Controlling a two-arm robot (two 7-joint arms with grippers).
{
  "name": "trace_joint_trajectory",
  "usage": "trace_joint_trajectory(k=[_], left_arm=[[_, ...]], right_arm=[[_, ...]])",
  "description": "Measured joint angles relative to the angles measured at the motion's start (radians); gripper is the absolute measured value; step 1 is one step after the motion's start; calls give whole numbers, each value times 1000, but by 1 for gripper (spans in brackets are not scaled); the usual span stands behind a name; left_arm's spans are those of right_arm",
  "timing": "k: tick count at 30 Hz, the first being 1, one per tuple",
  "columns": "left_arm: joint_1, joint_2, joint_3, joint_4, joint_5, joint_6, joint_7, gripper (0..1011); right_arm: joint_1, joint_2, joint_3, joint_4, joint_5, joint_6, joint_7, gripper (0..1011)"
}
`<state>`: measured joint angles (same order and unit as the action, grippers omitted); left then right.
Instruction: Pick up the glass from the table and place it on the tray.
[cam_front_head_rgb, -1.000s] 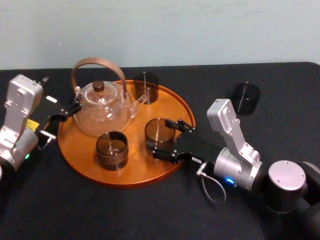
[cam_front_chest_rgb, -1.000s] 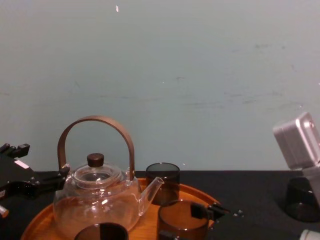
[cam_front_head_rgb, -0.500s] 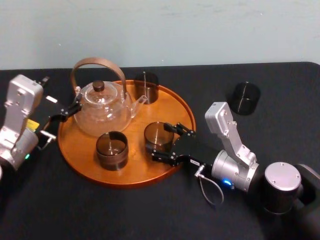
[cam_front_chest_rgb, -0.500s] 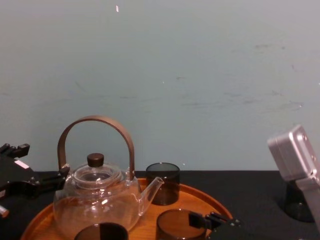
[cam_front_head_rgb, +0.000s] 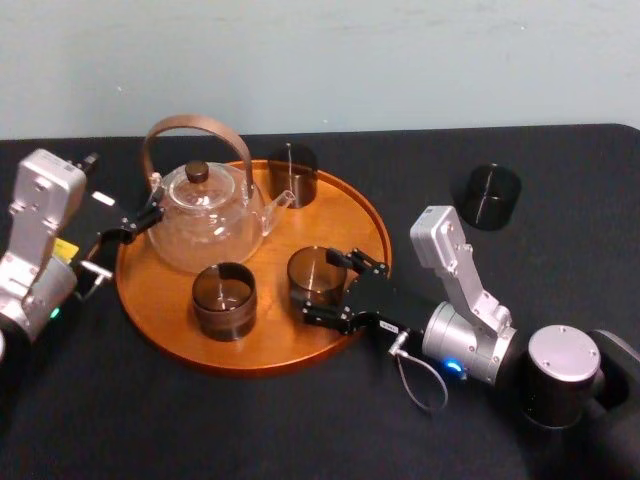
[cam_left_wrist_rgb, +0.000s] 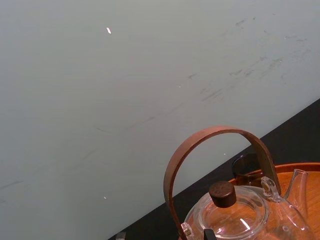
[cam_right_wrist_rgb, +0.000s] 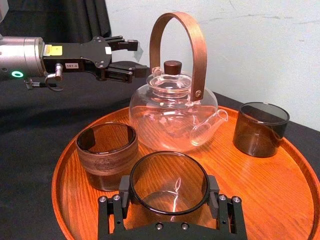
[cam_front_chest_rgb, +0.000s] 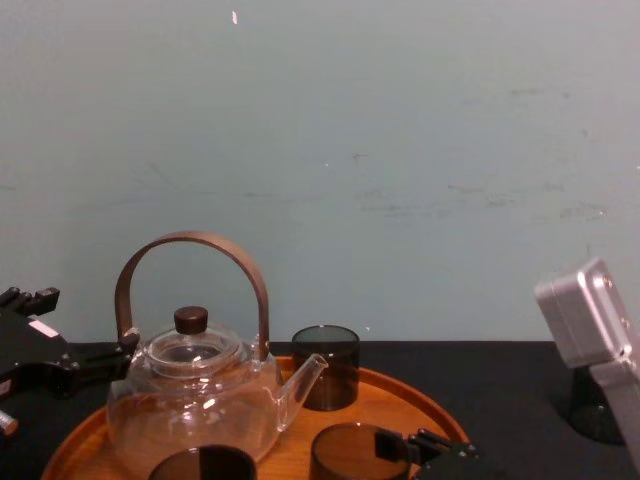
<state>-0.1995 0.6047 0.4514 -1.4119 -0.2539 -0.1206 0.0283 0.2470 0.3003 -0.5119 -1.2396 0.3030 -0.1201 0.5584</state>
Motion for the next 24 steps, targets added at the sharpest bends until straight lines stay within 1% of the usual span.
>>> trace_joint_trajectory(k=[4,6,8,13,17,20,24], left_arm=[[0,0,0,0,0,0,0,1010],[0,0,0,0,0,0,0,1010],[0,0,0,0,0,0,0,1010],[0,0,0,0,0,0,0,1010],[0,0,0,0,0,0,0,1010],[0,0,0,0,0,0,0,1009],[0,0,0,0,0,0,0,1009]], right_arm=[[-1,0,0,-2,-1,1,-2,921],[-1,1,1,-3,-1,1,-3,976],[-1,1,1,-3,-1,1,-3,999],[-2,1,2,-3,2,4,-3,1002],[-4,5,6,0,17,15,2,1002],[-13,13,11,-10,27,30,0,1002],[-41,39,19,-48,33,51,-12,1002]])
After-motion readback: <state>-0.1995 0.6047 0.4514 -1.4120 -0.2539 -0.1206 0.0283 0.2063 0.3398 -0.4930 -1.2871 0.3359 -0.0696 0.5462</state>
